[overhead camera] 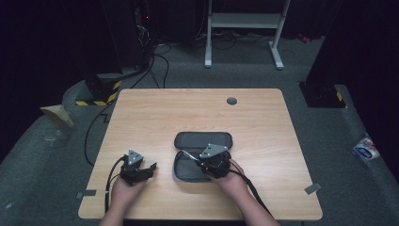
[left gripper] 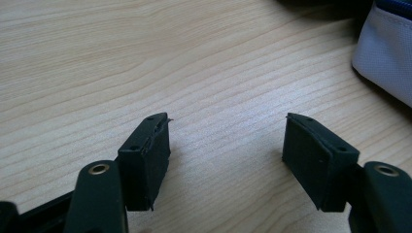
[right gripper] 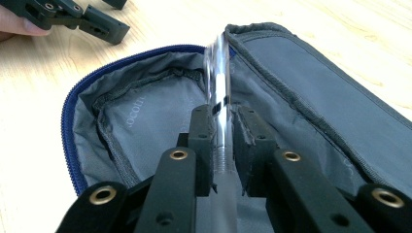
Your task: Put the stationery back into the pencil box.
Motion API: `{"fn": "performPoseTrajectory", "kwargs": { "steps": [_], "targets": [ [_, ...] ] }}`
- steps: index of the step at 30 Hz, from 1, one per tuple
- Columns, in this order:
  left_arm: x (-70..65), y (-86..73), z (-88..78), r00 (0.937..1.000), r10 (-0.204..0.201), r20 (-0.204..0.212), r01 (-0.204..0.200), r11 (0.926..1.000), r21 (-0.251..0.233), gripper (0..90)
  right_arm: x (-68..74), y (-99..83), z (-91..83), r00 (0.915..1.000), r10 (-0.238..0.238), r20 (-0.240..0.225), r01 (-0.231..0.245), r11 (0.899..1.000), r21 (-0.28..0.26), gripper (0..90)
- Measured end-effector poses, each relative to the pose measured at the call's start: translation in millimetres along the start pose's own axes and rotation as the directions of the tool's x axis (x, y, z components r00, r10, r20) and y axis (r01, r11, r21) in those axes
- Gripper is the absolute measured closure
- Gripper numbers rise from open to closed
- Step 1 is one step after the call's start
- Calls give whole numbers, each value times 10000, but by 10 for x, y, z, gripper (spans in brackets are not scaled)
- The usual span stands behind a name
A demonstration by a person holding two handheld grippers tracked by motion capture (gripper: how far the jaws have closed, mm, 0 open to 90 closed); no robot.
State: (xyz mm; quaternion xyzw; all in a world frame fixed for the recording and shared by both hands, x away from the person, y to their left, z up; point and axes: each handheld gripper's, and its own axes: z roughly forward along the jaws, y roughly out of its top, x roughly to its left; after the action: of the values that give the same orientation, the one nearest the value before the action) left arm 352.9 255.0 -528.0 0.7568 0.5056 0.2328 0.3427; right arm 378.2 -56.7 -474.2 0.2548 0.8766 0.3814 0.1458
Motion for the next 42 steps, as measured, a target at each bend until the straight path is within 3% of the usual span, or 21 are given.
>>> {"fn": "performPoseTrajectory", "kwargs": {
  "steps": [16, 23, 27, 32, 33, 35, 42],
  "targets": [
    [0, 0, 0, 10000, 3, -1, -3, 10000, 0, 342, -36, 2, -59, 9997, 164, 163, -162, 9997, -172, 695],
    [0, 0, -1, 10000, 14, 4, -14, 10000, 19, 342, -51, -27, -90, 9990, 350, 289, -338, 9986, -412, 610],
    [-1, 0, 0, 10000, 4, -1, -4, 10000, 0, 342, -87, -84, -118, 9967, 591, 556, -558, 9967, -591, 512],
    [-1, 1, -1, 10000, 10, 3, -10, 10000, 19, 342, -202, -174, -186, 9894, 1220, 782, -1169, 9909, -660, 447],
    [-1, 1, -1, 10000, 10, 1, -10, 10000, 22, 342, -246, -214, -232, 9847, 1454, 956, -1391, 9878, -697, 419],
    [-2, 0, -3, 10000, 13, -1, -13, 10000, 29, 342, -273, -233, -261, 9826, 1513, 1078, -1438, 9868, -741, 411],
    [-5, -2, -5, 10000, 1, -19, -1, 10000, 39, 342, -480, -384, -505, 9603, 2136, 1794, -1930, 9731, -1255, 374]
  ]
}}
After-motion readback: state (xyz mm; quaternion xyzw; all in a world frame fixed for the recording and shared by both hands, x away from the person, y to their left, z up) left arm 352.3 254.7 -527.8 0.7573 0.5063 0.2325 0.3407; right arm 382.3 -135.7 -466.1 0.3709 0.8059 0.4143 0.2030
